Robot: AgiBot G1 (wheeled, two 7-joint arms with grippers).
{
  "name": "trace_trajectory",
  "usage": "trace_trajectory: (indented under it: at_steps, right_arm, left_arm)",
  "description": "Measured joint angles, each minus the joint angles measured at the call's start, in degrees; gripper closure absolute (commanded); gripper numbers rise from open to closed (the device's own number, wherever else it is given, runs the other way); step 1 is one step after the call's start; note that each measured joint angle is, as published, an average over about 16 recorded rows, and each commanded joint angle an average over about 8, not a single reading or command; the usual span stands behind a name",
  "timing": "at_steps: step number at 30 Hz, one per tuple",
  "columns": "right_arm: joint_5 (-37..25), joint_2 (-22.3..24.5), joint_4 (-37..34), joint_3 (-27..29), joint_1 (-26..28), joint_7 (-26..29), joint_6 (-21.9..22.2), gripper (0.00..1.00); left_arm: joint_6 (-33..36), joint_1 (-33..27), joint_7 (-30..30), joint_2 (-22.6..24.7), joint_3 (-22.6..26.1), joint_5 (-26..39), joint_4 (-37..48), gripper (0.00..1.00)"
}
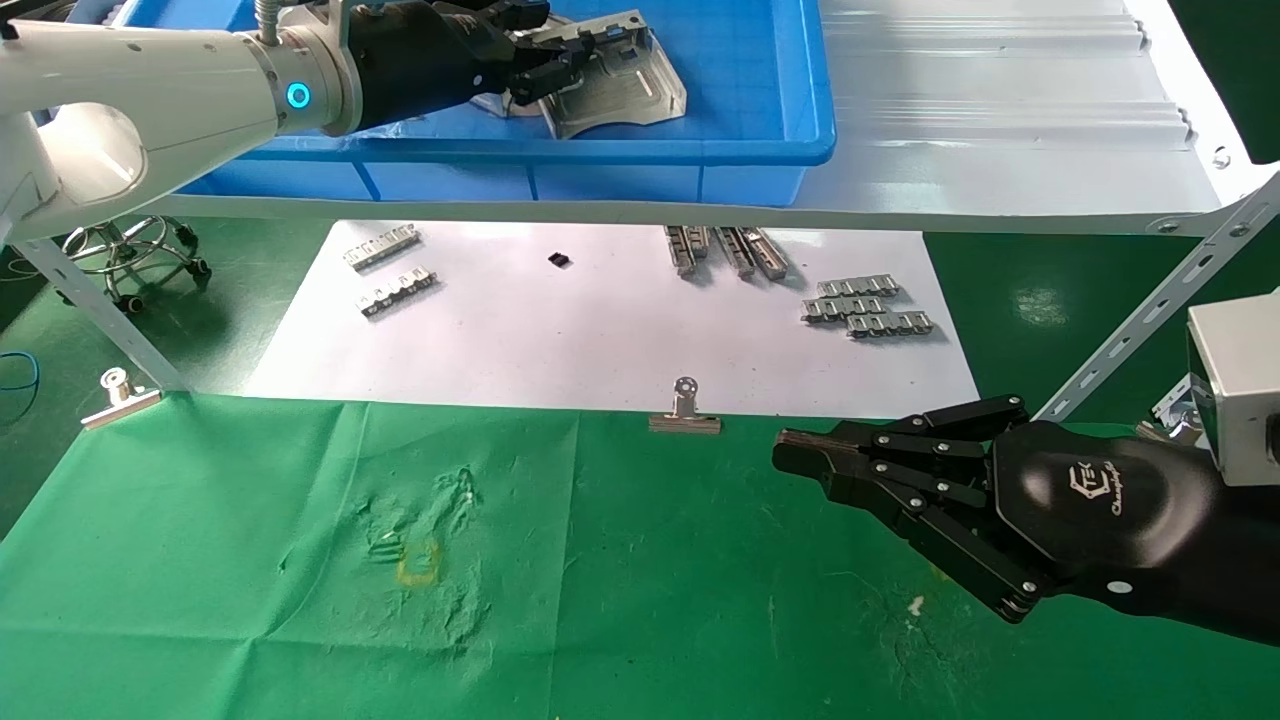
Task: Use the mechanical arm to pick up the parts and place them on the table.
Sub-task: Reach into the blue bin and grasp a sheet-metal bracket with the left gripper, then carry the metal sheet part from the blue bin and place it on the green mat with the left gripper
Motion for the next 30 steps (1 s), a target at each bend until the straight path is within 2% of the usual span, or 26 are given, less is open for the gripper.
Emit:
trace_trajectory:
  at_steps: [20, 30]
  right_arm:
    - [0.0, 0.0, 0.0, 0.0, 0.0, 0.0, 0.0, 1.00]
    - [0.0, 0.0, 0.0, 0.0, 0.0, 0.0, 0.0, 1.00]
  left_arm:
    - [0.8, -1.5, 1.2, -0.5, 0.8, -2.9, 1.3, 1.00]
    - [7.6, -3.1, 2.5, -3.4, -1.1, -6.4, 2.1, 1.00]
